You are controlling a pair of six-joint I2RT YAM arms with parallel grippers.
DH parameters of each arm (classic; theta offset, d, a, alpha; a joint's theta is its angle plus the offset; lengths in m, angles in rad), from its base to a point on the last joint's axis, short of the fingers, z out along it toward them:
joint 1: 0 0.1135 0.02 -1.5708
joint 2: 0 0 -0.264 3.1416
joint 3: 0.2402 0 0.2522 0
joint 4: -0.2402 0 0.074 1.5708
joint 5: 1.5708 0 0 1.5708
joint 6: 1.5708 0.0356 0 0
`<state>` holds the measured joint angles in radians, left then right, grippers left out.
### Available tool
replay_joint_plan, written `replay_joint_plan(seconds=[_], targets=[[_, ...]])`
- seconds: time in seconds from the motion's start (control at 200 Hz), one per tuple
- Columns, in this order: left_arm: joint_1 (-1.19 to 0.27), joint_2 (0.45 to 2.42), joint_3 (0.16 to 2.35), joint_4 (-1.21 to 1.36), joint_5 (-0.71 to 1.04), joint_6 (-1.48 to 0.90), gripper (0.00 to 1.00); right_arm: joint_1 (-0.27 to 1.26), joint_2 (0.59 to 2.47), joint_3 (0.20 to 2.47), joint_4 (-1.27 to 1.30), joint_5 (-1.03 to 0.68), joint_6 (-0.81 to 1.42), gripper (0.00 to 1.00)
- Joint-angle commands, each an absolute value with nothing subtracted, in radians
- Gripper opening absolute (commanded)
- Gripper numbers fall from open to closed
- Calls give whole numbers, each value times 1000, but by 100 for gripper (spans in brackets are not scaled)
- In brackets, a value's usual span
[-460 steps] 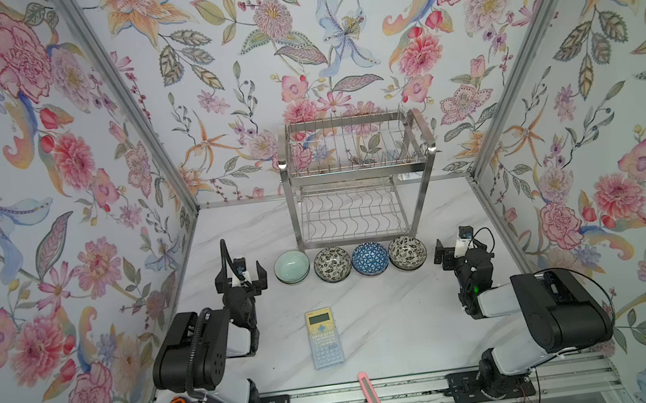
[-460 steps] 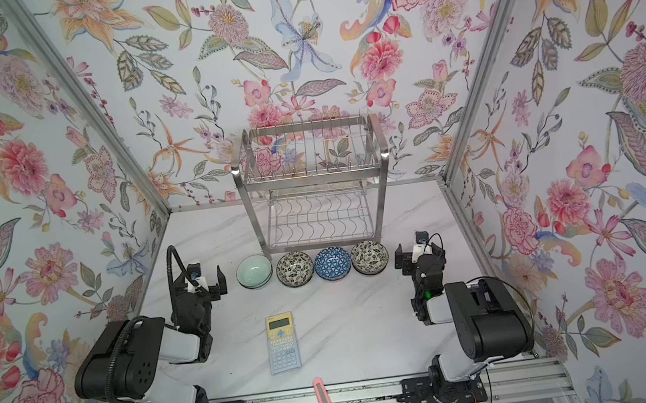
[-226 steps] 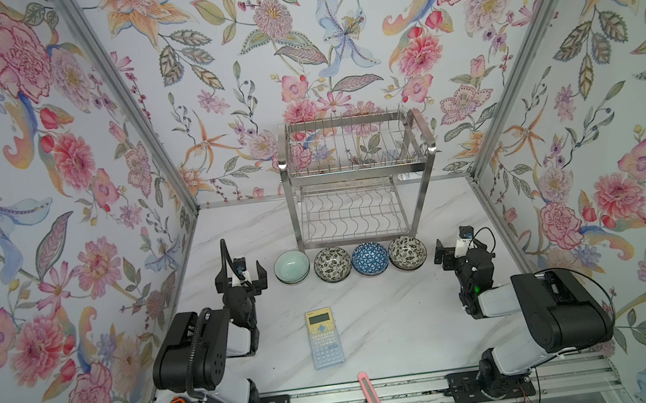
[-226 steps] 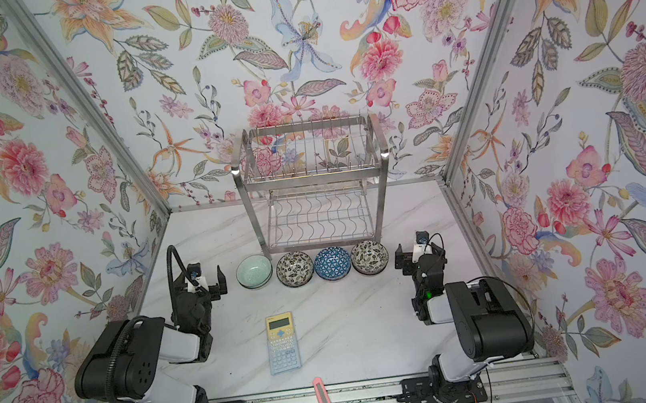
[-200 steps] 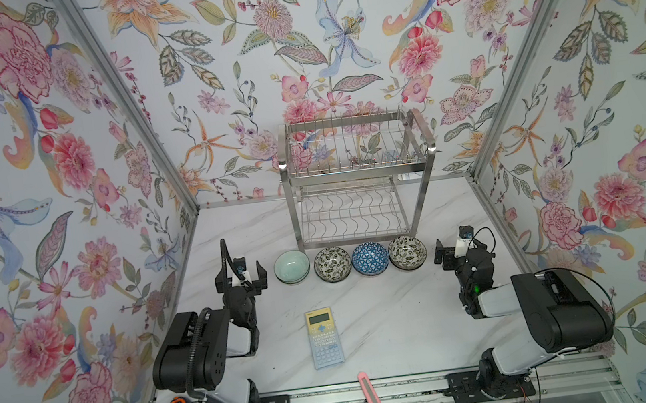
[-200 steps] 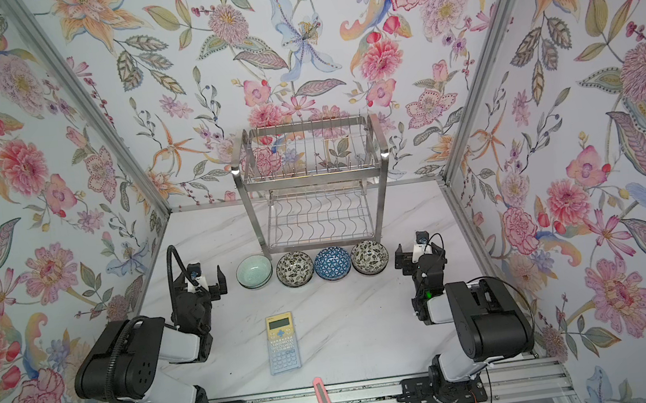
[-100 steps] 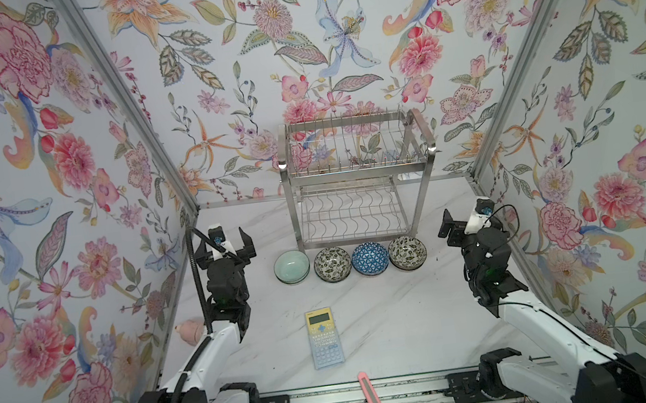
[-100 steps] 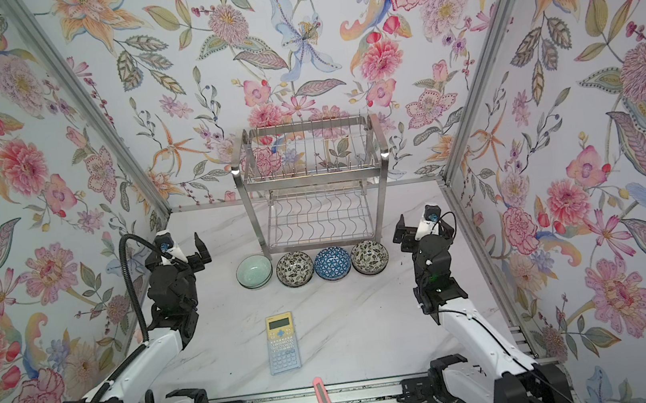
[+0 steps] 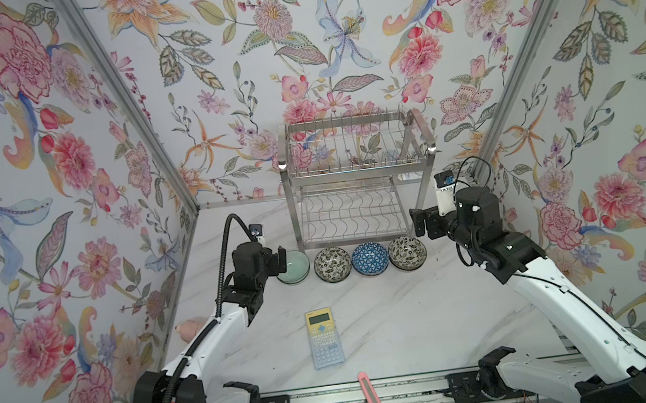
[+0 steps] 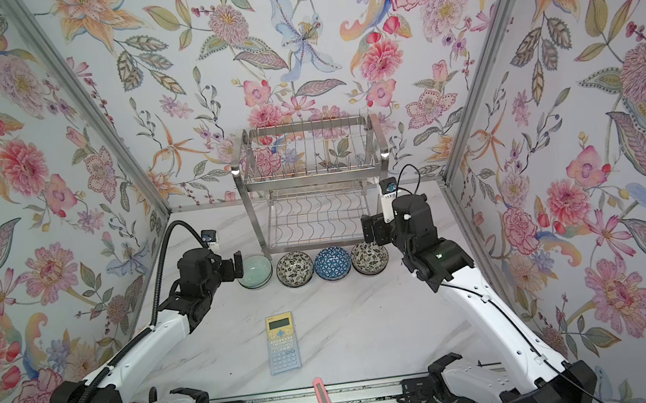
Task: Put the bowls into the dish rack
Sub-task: 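Raise both arms from rest and move grippers toward the row of bowls, then lower the left gripper onto the rim of the pale green bowl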
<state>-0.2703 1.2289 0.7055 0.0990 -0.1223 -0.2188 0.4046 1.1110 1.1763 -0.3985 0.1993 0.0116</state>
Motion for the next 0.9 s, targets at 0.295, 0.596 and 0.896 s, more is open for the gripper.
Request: replay_joint_plan(seconds=[0.295,0.596,0.896], targets=[[-267,1347,729,54,-32,-261,99,322,1190,1200,-527,153,29,99],[-253,1410,738,77,27,-277,99,288,1189,1190,-517,127,48,99],[-235,1449,732,91,70,-284,99,288,1200,1186,-517,120,49,99]])
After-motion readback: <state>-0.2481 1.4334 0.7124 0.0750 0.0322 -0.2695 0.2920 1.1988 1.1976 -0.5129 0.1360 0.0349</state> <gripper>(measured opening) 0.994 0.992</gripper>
